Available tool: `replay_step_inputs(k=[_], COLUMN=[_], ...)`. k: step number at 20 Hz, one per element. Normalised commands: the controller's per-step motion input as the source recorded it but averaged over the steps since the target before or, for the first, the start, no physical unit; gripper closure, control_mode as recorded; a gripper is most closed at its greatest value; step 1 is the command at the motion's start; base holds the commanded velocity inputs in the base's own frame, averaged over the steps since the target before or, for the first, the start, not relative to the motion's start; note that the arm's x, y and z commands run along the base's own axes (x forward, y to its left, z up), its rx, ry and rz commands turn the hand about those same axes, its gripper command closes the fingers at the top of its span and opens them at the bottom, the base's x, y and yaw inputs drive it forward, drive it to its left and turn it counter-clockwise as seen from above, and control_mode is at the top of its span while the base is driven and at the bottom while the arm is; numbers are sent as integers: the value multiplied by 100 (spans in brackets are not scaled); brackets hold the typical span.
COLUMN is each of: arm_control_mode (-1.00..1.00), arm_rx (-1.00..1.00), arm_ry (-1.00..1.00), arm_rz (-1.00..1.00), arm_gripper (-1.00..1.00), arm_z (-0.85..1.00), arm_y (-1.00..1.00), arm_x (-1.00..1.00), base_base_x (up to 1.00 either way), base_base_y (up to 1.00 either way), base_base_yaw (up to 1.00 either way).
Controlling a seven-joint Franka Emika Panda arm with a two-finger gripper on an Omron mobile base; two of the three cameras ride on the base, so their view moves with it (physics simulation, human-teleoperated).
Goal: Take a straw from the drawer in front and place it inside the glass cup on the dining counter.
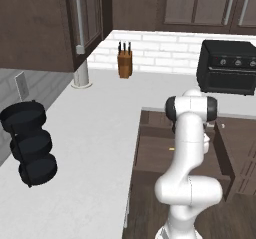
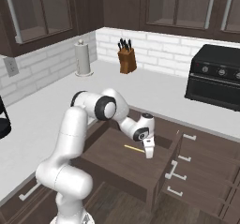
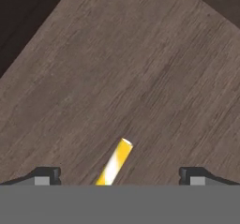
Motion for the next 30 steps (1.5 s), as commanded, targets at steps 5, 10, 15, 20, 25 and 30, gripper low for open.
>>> replay_step_inputs(k=[5,10,15,20,25,30], arm_control_mode=[-100,-100,-100,-100,-100,-100], arm_rx=[0,0,0,0,0,0], arm_ry=[1,0,0,0,0,-1], arm_rz=[-9,-10,-9,-6,-3,-1], arm_gripper=[-100,-100,-100,-100,-100,100], arm_z=[-13,-7,-7,-17,-34,-59], arm_y=[0,10,11,0,0,-2], arm_x=[0,0,4,12,8,-3], base_base_x=[0,0,0,0,0,0], base_base_y=[0,0,0,0,0,0], base_base_yaw=[0,0,0,0,0,0])
